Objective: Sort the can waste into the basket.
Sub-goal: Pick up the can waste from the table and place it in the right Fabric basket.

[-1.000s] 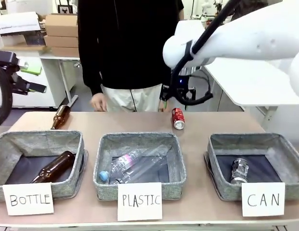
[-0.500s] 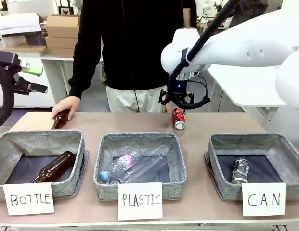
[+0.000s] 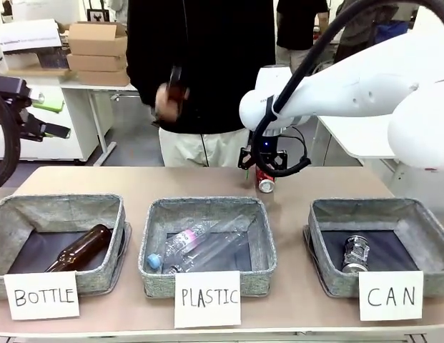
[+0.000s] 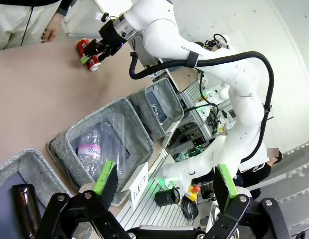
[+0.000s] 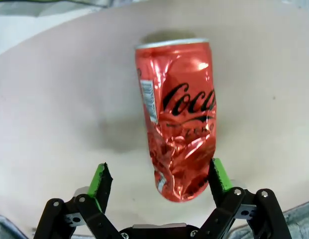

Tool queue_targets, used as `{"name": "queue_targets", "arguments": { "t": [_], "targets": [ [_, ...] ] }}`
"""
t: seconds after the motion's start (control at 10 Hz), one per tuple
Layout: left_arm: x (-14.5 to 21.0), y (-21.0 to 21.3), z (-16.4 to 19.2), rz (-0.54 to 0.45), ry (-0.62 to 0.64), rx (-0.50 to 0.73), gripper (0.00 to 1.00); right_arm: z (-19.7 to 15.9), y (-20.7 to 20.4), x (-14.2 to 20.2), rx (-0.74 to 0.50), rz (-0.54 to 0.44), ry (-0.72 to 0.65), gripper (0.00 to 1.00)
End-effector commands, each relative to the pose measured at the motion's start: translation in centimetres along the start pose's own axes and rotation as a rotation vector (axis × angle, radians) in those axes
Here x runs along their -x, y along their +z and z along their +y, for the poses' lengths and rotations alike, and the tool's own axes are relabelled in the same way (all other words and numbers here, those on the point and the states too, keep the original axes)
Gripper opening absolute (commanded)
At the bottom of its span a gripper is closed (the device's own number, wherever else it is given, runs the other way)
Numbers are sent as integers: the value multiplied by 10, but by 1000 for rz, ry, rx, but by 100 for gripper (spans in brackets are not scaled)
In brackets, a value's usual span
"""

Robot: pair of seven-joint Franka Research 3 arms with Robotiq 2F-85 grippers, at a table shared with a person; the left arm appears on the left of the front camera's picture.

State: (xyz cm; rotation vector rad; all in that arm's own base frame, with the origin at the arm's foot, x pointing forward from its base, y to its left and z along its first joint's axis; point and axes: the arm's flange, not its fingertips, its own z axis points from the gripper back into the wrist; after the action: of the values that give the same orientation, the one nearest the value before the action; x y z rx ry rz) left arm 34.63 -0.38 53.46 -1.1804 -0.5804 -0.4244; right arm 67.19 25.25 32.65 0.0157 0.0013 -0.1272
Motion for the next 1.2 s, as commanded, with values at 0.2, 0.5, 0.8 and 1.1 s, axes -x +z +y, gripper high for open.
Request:
{"name": "queue_targets", "arguments": {
  "t": [0.2, 0.5, 0.8, 1.1],
  "targets": [
    [-1, 1, -3, -11, 9, 11, 100, -7, -11, -2, 49, -51, 6, 100],
    [-1, 1, -3, -11, 9, 11, 100, -5, -17, -2, 66, -54, 18, 40],
    [-1, 1, -3, -11, 9, 11, 100, -7, -25, -3, 88, -44, 11, 0],
    [-1, 1, -3, -11, 9, 11, 100, -10, -27, -1, 80, -39, 13, 0]
  ]
}}
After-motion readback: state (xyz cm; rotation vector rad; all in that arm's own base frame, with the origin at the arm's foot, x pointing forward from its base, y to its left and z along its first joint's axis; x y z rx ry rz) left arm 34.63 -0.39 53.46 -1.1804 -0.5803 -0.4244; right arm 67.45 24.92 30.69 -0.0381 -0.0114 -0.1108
